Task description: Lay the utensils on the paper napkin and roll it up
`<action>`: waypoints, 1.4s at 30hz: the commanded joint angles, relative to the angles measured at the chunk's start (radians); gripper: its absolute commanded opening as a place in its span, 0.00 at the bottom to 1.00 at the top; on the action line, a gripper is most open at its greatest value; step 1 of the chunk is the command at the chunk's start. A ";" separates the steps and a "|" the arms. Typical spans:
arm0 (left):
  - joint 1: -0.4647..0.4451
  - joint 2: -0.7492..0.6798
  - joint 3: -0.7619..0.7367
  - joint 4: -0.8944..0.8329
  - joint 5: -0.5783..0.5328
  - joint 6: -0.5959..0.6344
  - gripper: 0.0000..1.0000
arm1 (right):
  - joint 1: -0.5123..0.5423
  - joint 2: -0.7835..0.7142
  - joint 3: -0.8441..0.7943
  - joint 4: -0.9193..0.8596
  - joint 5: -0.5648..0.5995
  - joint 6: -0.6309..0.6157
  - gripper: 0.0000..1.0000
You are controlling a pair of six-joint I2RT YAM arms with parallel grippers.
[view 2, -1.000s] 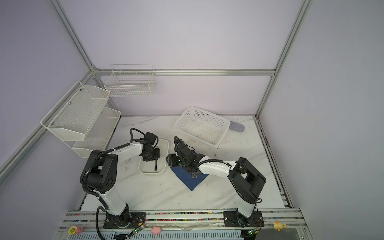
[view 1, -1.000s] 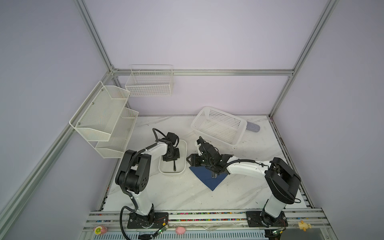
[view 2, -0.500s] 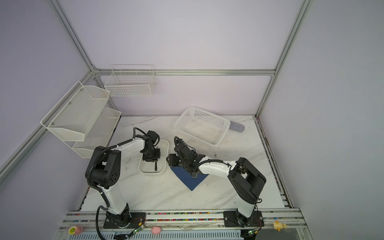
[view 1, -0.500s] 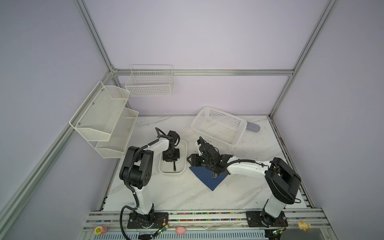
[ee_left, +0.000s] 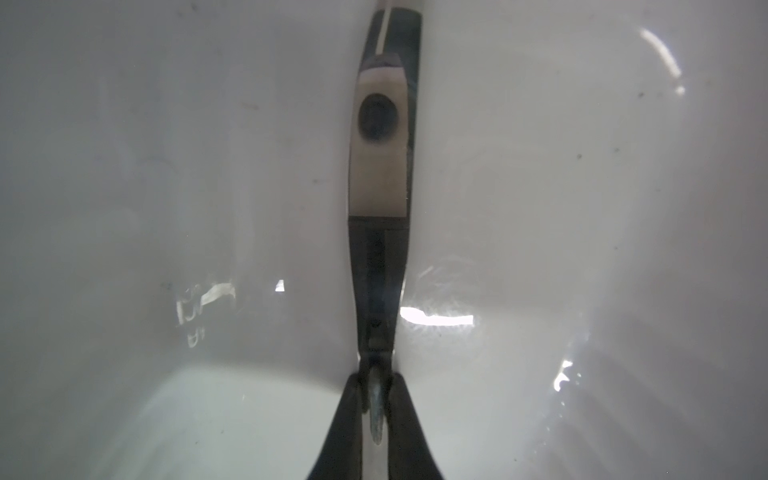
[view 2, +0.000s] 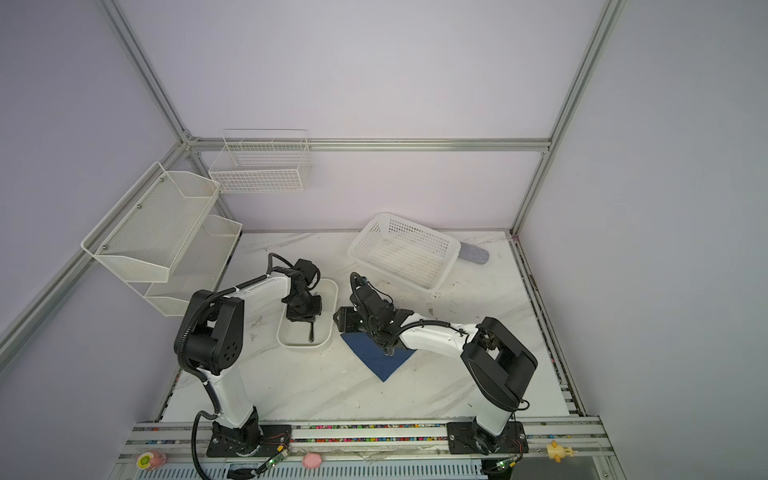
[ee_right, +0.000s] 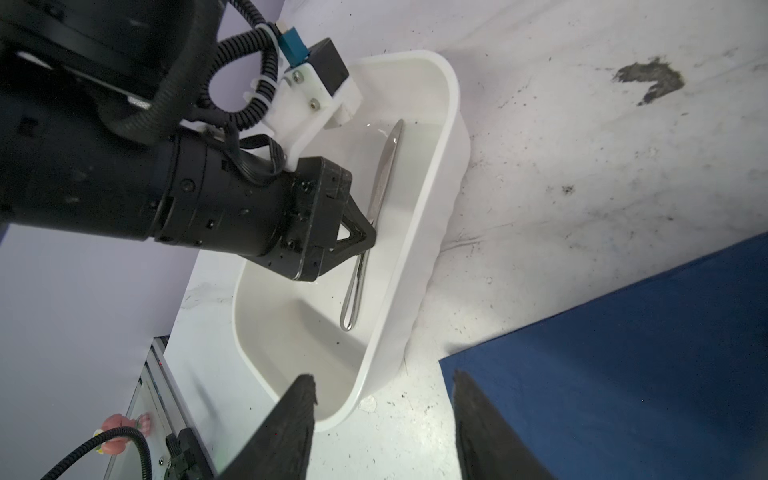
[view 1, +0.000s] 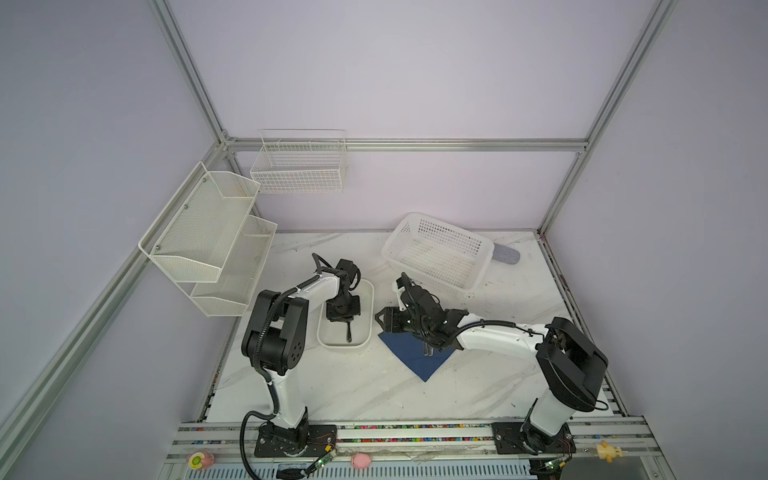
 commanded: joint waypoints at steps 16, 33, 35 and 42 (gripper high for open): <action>-0.008 -0.130 0.043 -0.111 0.013 0.017 0.12 | 0.005 -0.066 -0.031 -0.015 0.054 0.001 0.55; -0.010 -0.006 0.032 -0.062 0.073 0.007 0.29 | 0.005 -0.069 -0.035 -0.015 0.057 0.005 0.56; -0.009 0.004 0.025 -0.050 0.072 0.007 0.29 | 0.004 -0.062 -0.030 -0.016 0.051 0.005 0.56; -0.011 0.082 -0.017 -0.012 0.058 0.014 0.19 | 0.004 -0.057 -0.025 -0.019 0.051 0.004 0.56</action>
